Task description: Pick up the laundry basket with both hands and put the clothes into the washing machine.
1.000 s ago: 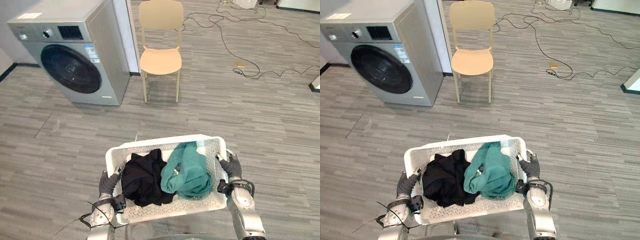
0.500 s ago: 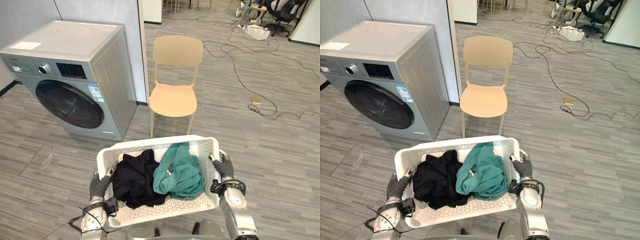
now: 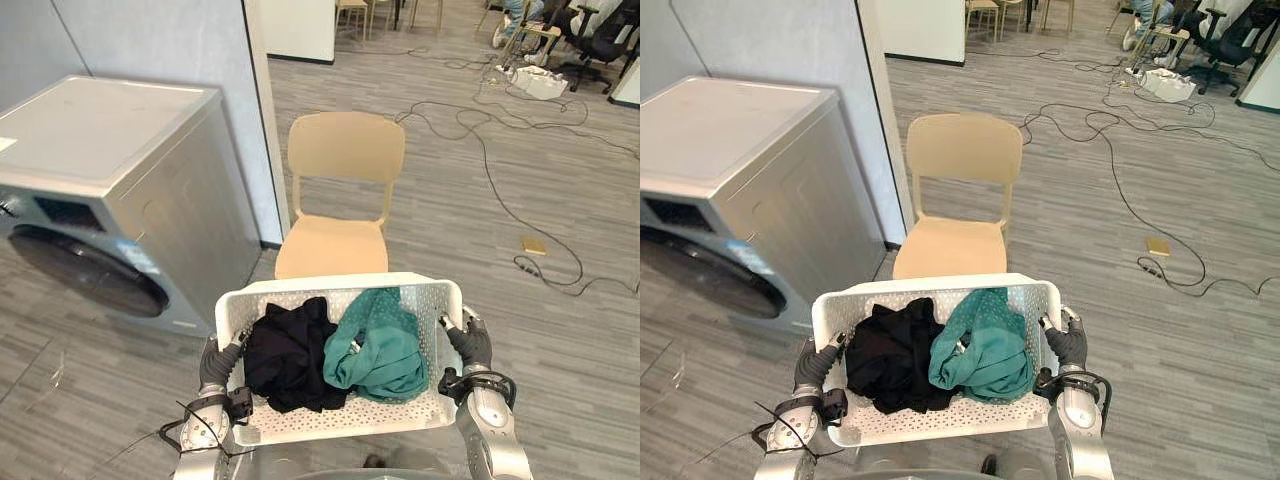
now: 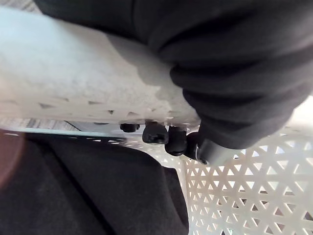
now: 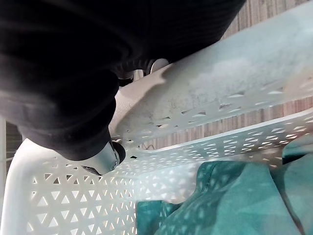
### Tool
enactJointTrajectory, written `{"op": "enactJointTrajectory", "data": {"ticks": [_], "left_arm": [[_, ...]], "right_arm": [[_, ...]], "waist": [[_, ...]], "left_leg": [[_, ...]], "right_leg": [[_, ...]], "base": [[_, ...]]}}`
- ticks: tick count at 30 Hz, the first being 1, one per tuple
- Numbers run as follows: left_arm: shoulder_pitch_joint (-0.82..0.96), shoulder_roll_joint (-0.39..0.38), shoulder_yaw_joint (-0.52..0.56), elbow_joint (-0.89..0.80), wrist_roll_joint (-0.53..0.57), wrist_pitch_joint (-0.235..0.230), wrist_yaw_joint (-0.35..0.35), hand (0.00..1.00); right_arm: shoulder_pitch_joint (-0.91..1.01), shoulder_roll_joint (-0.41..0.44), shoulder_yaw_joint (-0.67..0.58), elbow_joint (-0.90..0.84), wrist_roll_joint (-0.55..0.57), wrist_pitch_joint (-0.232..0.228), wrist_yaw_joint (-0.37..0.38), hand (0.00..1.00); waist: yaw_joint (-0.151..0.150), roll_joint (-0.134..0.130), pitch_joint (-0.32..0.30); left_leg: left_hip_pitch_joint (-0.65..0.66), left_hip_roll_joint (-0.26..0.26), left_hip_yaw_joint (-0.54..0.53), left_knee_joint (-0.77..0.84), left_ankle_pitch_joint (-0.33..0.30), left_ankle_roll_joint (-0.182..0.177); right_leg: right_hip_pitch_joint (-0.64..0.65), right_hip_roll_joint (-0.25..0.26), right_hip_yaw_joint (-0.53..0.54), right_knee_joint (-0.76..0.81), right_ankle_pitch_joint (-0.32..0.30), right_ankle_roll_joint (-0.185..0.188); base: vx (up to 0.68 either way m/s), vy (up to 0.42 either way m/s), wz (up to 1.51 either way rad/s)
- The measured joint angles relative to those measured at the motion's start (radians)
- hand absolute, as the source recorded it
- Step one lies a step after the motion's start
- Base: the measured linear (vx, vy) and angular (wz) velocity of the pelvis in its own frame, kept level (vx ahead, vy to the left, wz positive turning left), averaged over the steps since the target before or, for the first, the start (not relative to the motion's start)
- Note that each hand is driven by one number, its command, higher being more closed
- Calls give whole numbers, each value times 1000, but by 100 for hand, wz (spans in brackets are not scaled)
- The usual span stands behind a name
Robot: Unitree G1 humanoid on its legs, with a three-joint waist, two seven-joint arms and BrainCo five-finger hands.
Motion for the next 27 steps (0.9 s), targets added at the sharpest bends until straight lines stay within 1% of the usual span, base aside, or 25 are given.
{"op": "enactJointTrajectory", "data": {"ticks": [1, 2, 3, 4, 5, 6, 7, 8, 9, 10, 11, 12, 13, 14, 15, 17, 19, 20, 21, 22, 23, 24, 25, 26, 27], "left_arm": [[0, 1, 1, 0, 0, 0, 0, 100], [-1, 1, 1, 0, 0, 1, 0, 100], [-2, 2, 0, 0, 0, 1, 0, 100], [-2, 3, 0, 0, 0, 1, 0, 100], [-1, 7, 0, 0, 0, 1, 1, 100], [-8, 29, 7, 9, 1, 2, 6, 100], [-10, 37, 9, 10, 4, 3, 7, 100], [-14, 45, 10, 10, 4, 2, 7, 100], [-17, 47, 10, 10, 4, 1, 10, 100], [-17, 47, 10, 10, 4, 1, 11, 100], [-18, 46, 6, 10, 4, 0, 11, 100], [-23, 52, 0, 14, 7, 1, 3, 100], [-25, 57, 0, 17, 8, 1, 3, 100], [-42, 77, -9, 40, 8, 3, 2, 100], [-65, 94, -19, 66, 8, 7, 4, 100], [-96, 105, -18, 82, 7, 11, 6, 100], [-130, 109, -19, 82, 3, 11, 12, 100], [-164, 117, -22, 82, -1, 10, 20, 100], [-192, 122, -22, 82, -1, 11, 22, 100], [-257, 139, -21, 82, 1, 11, 28, 100], [-340, 152, -18, 86, 5, 11, 49, 100], [-380, 154, -13, 85, 11, 10, 62, 100], [-455, 159, -4, 86, 13, 10, 69, 100], [-528, 165, 2, 90, 19, 10, 91, 100], [-630, 182, 9, 143, 19, 8, 114, 100]], "right_arm": [[-3, 0, 0, 1, 0, 1, 1, 100], [-5, -1, 0, 4, 0, 1, 1, 100], [-10, -2, -2, 15, 0, -2, 1, 100], [-15, -2, -2, 22, 0, -4, 2, 100], [-18, -3, -1, 24, 0, -5, 2, 100], [-33, 21, -3, 65, 0, -5, 1, 100], [-34, 32, -4, 68, -1, -4, 1, 100], [-34, 38, -4, 67, -2, -5, 1, 100], [-41, 39, -4, 68, -3, -4, 1, 100], [-50, 40, -4, 68, -4, -4, 2, 100], [-53, 39, -10, 70, -10, -1, 4, 100], [-57, 48, -20, 81, -17, 1, 7, 100], [-58, 50, -22, 85, -19, 1, 9, 100], [-63, 48, -30, 110, -20, 2, 11, 100], [-76, 49, -33, 145, -20, 3, 7, 100], [-104, 49, -32, 159, -20, 8, -2, 100], [-148, 42, -40, 160, -20, 13, -4, 100], [-172, 33, -41, 159, -20, 13, -9, 100], [-187, 28, -41, 158, -20, 11, -19, 100], [-227, 23, -41, 145, -19, 11, -39, 100], [-293, 7, -44, 132, -17, 5, -54, 100], [-335, -13, -49, 132, -17, 5, -62, 100], [-407, -43, -69, 134, -14, 5, -70, 100], [-478, -64, -81, 145, -10, 5, -80, 100], [-571, -80, -84, 186, 11, 0, -101, 100]], "waist": [[6, -3, 2], [13, -5, 2], [25, -13, 0], [26, -9, -2], [31, -3, -7], [34, -47, -18], [28, -58, -25], [24, -60, -26], [28, -63, -27], [29, -63, -28], [28, -62, -27], [26, -64, -22], [24, -66, -19], [16, -61, -7], [-3, -71, -9], [-4, -70, -8], [-3, -59, -1], [-4, -56, 11], [-4, -60, 26], [-2, -92, 55], [1, -83, 100], [5, -64, 123], [24, -50, 151], [30, -49, 180], [29, -50, 215]], "left_leg": [[-14, -13, 11, -134, -33, -19], [-14, -35, 9, -263, -44, -32], [-5, -86, -13, -475, -40, -37], [11, -116, -37, -581, -25, -47], [37, -169, -82, -765, 44, -60], [49, -212, -82, -760, 119, -50], [48, -223, -76, -747, 103, -36], [41, -228, -64, -717, 74, -25], [42, -228, -37, -681, 40, -15], [47, -230, -24, -671, 23, -10], [69, -232, 0, -667, -18, -1], [108, -234, 23, -666, -47, 6], [120, -236, 26, -668, -50, 8], [156, -241, 34, -673, -65, 17], [184, -240, 41, -687, -69, 24], [194, -228, 49, -713, -76, 31], [185, -211, 50, -717, -78, 20], [157, -205, 44, -711, -69, 3], [144, -205, 34, -700, -68, -1], [97, -214, 16, -652, -78, -17], [29, -196, -14, -582, -96, -37], [-10, -178, -31, -562, -96, -42], [-75, -165, -47, -554, -82, -60], [-124, -154, -52, -568, -60, -73], [-152, -148, -74, -594, -28, -84]], "right_leg": [[45, -4, 15, -37, 0, 0], [72, -12, 23, -57, 0, 0], [86, -31, 34, -60, -2, 3], [95, -41, 43, -59, -5, 14], [111, -57, 65, -56, -28, 56], [126, -101, 101, -62, -63, 121], [127, -116, 103, -66, -60, 127], [129, -132, 110, -73, -46, 144], [132, -142, 132, -71, -31, 162], [130, -148, 143, -65, -25, 167], [106, -161, 160, 0, -23, 172], [37, -184, 178, 185, -9, 195], [15, -193, 177, 235, 0, 204], [-47, -218, 178, 389, 38, 209], [-91, -233, 173, 471, 19, 184], [-163, -236, 131, 462, 0, 153], [-229, -236, 90, 371, -4, 147], [-242, -232, 79, 267, 8, 133], [-241, -230, 78, 201, 29, 116], [-248, -228, 78, 107, 136, 94], [-276, -220, 66, 95, 144, 174], [-302, -199, 58, 95, 151, 162], [-363, -180, 50, 95, 164, 144], [-412, -165, 45, 87, 177, 132], [-427, -147, 24, 56, 202, 117]], "base": [[442, 68, -18], [489, 158, -33], [378, 192, -35], [351, 243, -47], [404, 304, -56], [404, 276, -46], [383, 269, -32], [236, 178, -29], [242, 241, -38], [179, 236, -58], [159, 259, -59], [104, 210, -52], [87, 168, -31], [101, 116, -2], [93, 90, 1], [50, 32, -10], [66, -25, -13], [7, -94, 12], [-17, -190, 33], [-42, -256, 42], [-52, -221, 32], [-113, -159, 7], [-111, -96, -15], [-116, -158, -10], [-51, -143, -1]]}}
